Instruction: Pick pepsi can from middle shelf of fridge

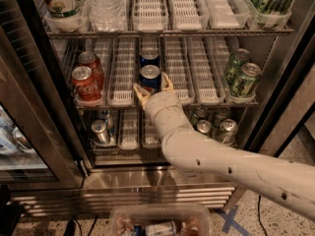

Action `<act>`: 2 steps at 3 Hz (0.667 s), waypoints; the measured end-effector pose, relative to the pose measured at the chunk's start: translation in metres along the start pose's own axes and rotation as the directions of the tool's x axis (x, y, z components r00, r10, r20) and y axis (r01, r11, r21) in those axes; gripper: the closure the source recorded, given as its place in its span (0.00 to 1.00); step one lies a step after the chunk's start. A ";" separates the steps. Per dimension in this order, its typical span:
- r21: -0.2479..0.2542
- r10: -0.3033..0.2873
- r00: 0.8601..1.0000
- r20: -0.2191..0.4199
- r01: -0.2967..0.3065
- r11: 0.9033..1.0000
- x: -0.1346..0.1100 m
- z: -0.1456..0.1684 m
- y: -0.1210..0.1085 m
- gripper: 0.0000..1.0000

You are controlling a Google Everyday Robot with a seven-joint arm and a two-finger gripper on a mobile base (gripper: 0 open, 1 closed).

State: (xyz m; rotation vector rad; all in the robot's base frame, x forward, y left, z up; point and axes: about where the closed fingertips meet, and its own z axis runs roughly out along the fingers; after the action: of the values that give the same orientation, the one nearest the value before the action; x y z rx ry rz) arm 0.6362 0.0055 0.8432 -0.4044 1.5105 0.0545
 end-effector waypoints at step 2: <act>0.002 0.004 1.000 -0.002 -0.004 1.000 0.000 0.001 -0.001 0.90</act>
Offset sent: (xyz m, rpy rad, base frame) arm 0.0009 -0.0006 -0.0002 0.0031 0.0023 -0.0020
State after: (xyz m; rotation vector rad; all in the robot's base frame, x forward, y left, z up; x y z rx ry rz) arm 0.6370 0.0049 0.8430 -0.4004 1.5129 0.0558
